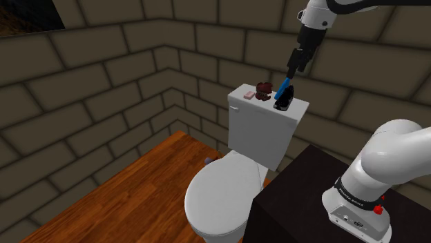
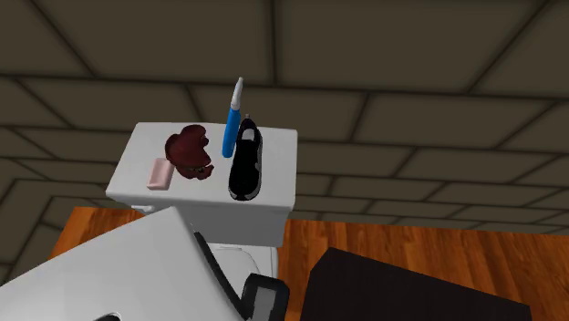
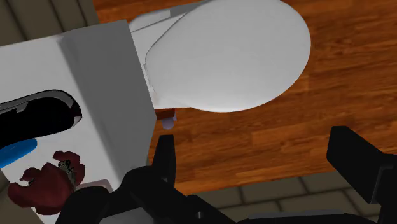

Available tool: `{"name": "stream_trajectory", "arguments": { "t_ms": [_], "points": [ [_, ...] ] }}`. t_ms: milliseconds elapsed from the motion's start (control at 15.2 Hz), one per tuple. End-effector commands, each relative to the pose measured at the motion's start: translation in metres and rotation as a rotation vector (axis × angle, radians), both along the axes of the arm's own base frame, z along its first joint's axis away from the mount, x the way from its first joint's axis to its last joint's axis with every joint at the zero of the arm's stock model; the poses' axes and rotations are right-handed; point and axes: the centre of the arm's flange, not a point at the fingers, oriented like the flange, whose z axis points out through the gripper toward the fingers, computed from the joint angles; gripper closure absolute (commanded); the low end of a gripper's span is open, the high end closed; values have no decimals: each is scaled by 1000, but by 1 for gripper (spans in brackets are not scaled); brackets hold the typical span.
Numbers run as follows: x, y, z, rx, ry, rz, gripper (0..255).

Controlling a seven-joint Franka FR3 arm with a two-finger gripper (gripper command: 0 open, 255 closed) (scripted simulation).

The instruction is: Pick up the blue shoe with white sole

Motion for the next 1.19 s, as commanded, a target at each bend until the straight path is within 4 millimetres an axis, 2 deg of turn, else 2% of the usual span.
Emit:
{"name": "stream_trajectory", "arguments": {
  "t_ms": [0,528,1122],
  "points": [
    [0,0,0,0,0,0,0],
    [57,-36,-66,-23,-86,-304,0],
    [111,-98,-134,-49,-182,-647,0]
  ]
}}
